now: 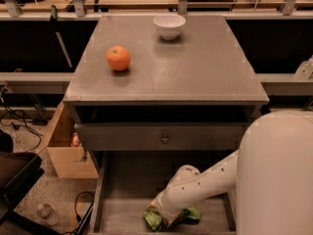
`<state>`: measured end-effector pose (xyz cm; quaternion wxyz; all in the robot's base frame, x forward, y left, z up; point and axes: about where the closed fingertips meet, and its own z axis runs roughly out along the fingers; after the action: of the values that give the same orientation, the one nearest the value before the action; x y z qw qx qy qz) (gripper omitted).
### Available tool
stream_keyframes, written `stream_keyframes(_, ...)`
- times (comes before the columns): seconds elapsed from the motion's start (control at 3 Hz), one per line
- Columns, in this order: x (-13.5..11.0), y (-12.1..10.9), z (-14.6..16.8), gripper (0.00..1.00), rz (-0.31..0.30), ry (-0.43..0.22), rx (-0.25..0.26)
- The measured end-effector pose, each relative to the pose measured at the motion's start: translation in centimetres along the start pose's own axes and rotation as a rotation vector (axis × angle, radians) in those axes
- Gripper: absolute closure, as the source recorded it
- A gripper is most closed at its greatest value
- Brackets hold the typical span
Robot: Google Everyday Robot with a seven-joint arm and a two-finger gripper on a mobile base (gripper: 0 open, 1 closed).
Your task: Pick green rice chip bag from middle drawer and place on counter
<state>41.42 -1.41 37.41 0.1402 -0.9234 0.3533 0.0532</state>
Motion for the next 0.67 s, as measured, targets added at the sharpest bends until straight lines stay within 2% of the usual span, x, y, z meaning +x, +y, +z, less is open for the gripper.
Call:
stream_keyframes(0.33, -0.05, 0.06, 0.06, 1.00, 0.000, -0.001, -0.001)
stream_keyframes(0.67, -0.06, 0.00, 0.02, 1.00, 0.001, 0.002, -0.010)
